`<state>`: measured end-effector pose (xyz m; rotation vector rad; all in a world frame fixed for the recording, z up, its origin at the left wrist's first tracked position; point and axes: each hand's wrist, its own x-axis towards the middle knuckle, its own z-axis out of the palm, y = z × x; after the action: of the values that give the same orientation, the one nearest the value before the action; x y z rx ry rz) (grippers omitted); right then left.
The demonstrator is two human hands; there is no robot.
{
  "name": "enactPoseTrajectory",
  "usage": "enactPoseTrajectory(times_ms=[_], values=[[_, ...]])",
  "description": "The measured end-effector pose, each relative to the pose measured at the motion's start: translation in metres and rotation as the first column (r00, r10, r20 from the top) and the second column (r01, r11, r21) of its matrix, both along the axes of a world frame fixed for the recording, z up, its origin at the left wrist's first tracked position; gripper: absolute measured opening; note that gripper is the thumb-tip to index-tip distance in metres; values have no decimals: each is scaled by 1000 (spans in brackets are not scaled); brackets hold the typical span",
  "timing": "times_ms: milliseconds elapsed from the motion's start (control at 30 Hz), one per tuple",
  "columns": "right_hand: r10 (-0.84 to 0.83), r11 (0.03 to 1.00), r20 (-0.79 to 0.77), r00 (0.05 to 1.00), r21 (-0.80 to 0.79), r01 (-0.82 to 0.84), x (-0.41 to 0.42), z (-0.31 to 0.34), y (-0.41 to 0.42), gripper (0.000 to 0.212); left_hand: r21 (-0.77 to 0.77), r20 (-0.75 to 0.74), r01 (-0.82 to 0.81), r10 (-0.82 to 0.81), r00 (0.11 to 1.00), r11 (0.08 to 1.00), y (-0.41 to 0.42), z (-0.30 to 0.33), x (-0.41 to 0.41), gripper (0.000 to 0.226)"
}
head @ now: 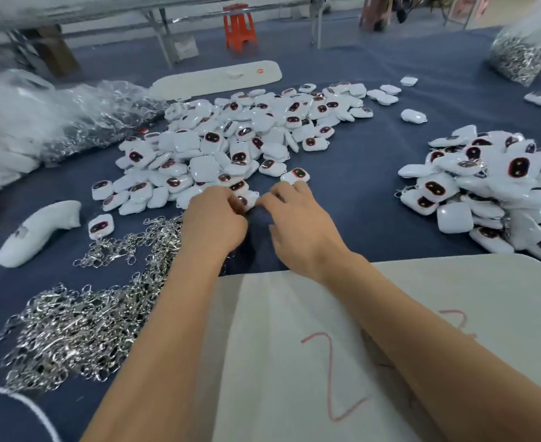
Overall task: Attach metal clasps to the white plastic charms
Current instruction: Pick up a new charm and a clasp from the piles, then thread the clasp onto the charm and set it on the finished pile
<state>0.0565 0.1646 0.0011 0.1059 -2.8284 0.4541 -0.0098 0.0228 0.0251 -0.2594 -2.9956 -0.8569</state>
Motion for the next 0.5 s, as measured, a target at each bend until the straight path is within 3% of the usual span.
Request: enactPoseTrajectory(times_ms=[67,167,300,500], values=[[-5,994,21,1000,112,3,-12,4,-15,56,-151,2,16,-16,1000,988,-19,3,0,19],[17,983,44,999,181,-25,-28,6,-36,63,-194,9,71,-71,997,978,-34,7,1,20],[-4,976,36,999,217,-4,-39,3,-57,58,-226,0,66,-68,998,972,-40,11,-1,17],[25,992,49,998,120,-31,-41,0,-61,37,-226,70,69,-55,996,972,-44,14,-4,12]])
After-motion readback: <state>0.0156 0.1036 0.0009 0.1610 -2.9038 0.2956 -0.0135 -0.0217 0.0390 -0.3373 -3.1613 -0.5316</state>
